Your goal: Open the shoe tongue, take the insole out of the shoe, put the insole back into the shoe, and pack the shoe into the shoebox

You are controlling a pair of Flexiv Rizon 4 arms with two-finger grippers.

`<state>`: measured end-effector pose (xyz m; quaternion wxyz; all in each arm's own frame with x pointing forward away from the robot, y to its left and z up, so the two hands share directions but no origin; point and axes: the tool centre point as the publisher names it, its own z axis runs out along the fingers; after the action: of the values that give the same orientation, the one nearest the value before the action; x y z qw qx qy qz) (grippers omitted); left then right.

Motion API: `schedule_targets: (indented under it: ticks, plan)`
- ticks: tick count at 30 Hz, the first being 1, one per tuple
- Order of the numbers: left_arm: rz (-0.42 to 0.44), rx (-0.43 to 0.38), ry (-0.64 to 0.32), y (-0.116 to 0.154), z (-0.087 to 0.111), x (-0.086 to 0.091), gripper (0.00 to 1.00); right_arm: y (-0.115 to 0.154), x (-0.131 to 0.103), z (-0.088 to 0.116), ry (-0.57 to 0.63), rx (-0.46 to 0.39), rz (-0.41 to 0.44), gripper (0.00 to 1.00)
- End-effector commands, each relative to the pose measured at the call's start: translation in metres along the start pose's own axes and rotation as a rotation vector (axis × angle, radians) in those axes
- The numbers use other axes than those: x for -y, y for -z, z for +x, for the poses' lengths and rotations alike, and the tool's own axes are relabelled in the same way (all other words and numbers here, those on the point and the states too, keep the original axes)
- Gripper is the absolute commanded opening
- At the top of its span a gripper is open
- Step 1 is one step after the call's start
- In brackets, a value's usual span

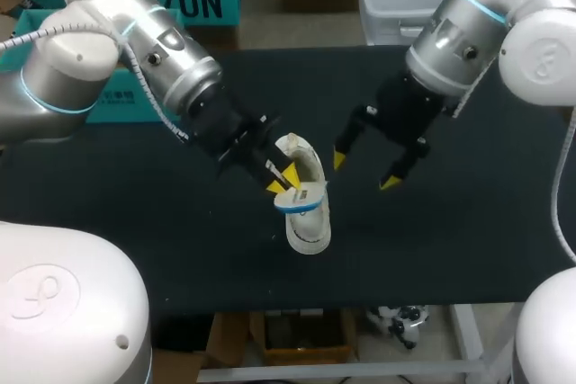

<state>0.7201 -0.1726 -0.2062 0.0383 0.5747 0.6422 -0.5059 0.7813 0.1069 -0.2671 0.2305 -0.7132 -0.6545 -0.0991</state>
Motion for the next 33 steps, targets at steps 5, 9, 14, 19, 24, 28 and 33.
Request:
schedule_targets:
  ticks: [5, 9, 14, 19, 24, 28, 33]
  plan:
    - [-0.031, 0.020, -0.040, -0.005, 0.009, 0.002, 0.00, -0.013, -0.014, 0.002, -0.054, -0.229, -0.007, 1.00]
    - [-0.025, 0.022, -0.064, -0.008, 0.009, 0.000, 0.00, -0.023, -0.010, 0.000, -0.125, -0.378, -0.010, 1.00]
    - [-0.035, 0.017, -0.105, -0.014, 0.005, 0.000, 0.00, -0.031, 0.004, 0.001, -0.205, -0.475, -0.018, 1.00]
    - [-0.055, 0.032, -0.196, -0.018, 0.005, -0.001, 0.00, -0.038, 0.017, 0.009, -0.242, -0.541, 0.030, 1.00]
    - [-0.050, 0.039, -0.243, -0.019, 0.008, -0.005, 0.00, -0.041, 0.027, 0.019, -0.263, -0.607, 0.057, 1.00]
    - [-0.045, 0.041, -0.275, -0.020, 0.013, -0.010, 0.00, -0.044, 0.030, 0.024, -0.270, -0.645, 0.061, 1.00]
    - [-0.038, 0.043, -0.301, -0.021, 0.018, -0.016, 0.00, -0.051, 0.025, 0.028, -0.268, -0.716, 0.083, 0.95]
